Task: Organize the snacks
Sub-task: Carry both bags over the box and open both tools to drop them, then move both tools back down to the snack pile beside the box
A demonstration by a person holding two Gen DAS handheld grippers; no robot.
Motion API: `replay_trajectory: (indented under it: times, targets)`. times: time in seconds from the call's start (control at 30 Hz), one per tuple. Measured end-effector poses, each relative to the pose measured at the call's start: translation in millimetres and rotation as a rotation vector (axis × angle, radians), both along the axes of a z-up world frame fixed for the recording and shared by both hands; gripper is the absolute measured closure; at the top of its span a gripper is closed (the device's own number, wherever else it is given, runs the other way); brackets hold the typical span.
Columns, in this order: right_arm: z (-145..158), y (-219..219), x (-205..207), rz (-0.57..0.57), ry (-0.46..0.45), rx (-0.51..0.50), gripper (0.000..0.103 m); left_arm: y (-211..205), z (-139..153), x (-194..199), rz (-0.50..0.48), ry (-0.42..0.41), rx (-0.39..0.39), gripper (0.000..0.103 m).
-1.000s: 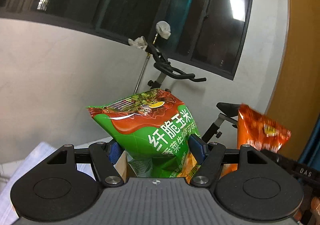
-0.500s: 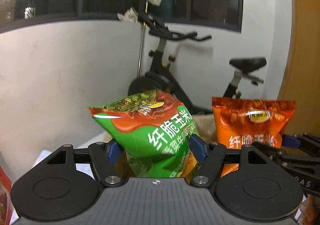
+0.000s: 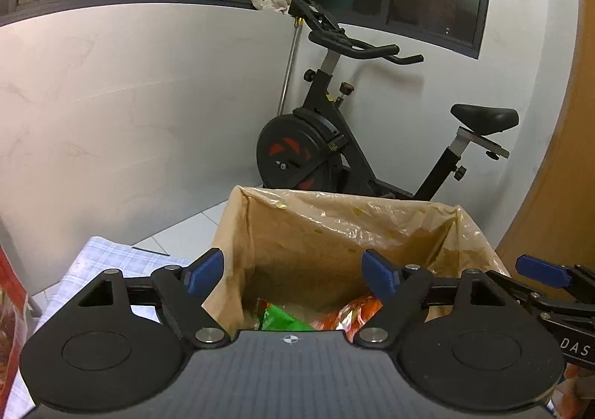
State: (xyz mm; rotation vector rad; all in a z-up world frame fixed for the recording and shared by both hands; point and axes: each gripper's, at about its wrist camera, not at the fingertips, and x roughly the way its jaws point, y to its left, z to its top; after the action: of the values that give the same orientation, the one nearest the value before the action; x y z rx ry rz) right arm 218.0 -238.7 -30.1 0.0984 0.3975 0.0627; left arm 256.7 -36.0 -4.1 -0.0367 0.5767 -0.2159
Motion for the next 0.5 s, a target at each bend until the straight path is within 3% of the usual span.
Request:
replay_trajectory:
  times: [0.23, 0.5]
  targets:
    - [8, -3, -39, 0.033, -0.005, 0.064, 0.029, 25, 17, -40, -0.028, -0.017, 0.002, 0.02]
    - [2, -10, -88, 0.056, 0.009, 0.162, 0.029, 74, 8, -89, 0.04, 0.0, -0.017, 0.016]
